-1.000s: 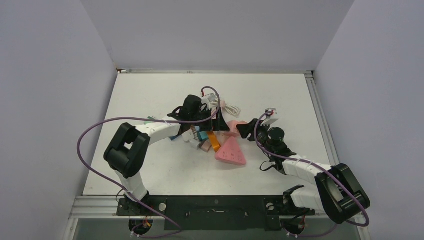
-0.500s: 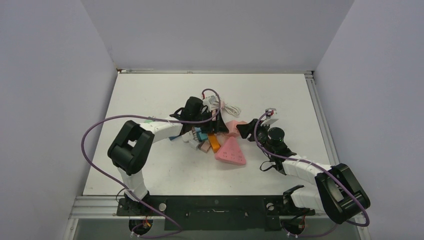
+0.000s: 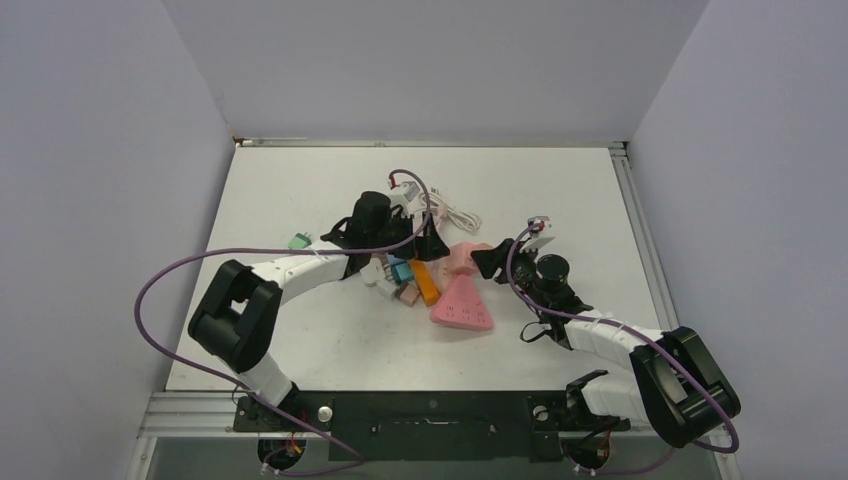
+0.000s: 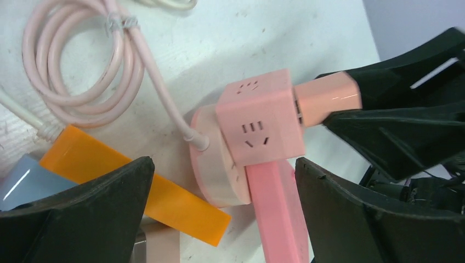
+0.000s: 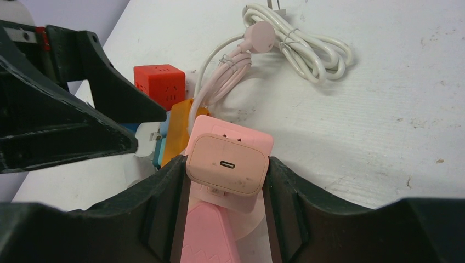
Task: Pull the plug off the socket
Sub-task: Remove the plug from the socket.
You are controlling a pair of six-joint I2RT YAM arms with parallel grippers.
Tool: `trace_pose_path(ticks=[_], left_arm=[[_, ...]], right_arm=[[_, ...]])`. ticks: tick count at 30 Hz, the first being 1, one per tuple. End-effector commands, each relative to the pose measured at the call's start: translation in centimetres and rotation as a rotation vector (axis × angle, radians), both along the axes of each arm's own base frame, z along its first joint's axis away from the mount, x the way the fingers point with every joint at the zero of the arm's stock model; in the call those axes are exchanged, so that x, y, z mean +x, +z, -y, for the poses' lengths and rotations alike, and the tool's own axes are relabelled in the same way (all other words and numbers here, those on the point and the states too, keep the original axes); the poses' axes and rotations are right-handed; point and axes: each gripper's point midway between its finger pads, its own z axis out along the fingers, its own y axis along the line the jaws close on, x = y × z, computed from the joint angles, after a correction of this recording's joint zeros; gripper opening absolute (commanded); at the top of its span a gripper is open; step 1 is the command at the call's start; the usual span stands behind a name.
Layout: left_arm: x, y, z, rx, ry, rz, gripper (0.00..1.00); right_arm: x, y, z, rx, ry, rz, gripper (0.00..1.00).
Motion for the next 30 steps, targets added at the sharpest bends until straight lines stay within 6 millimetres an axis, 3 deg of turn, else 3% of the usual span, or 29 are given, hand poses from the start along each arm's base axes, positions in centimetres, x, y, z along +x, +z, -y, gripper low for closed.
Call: trace_pose_path(ticks=[1, 4, 11, 20, 30], left_arm=[[0.8, 5.6, 1.0, -0.135, -0.027, 0.172, 0.94], [0.4, 6.0, 1.9, -0.192, -0.059, 0.148, 0.86], [0.2, 5.1, 3.4, -0.254, -0.094, 0.056, 0.82], [1.2, 1.5, 3.2, -0.188, -0.023, -0.059, 0.74], [1.4, 0.4, 3.5, -0.189, -0.006, -0.11, 0.73]], right_arm=[[-0.5, 4.3, -2.2, 0.087, 0.104, 0.138, 0.05], [-0.6, 4.3, -2.5, 0.087, 0.12, 0.143, 0.05], [-0.9, 4.4, -3.4, 0.081, 0.149, 0.153, 0.05], [-1.1, 4.2, -3.8, 0.075, 0.161, 0.15, 0.05], [-1.2, 4.1, -4.2, 0.067, 0.167, 0.154, 0.05]])
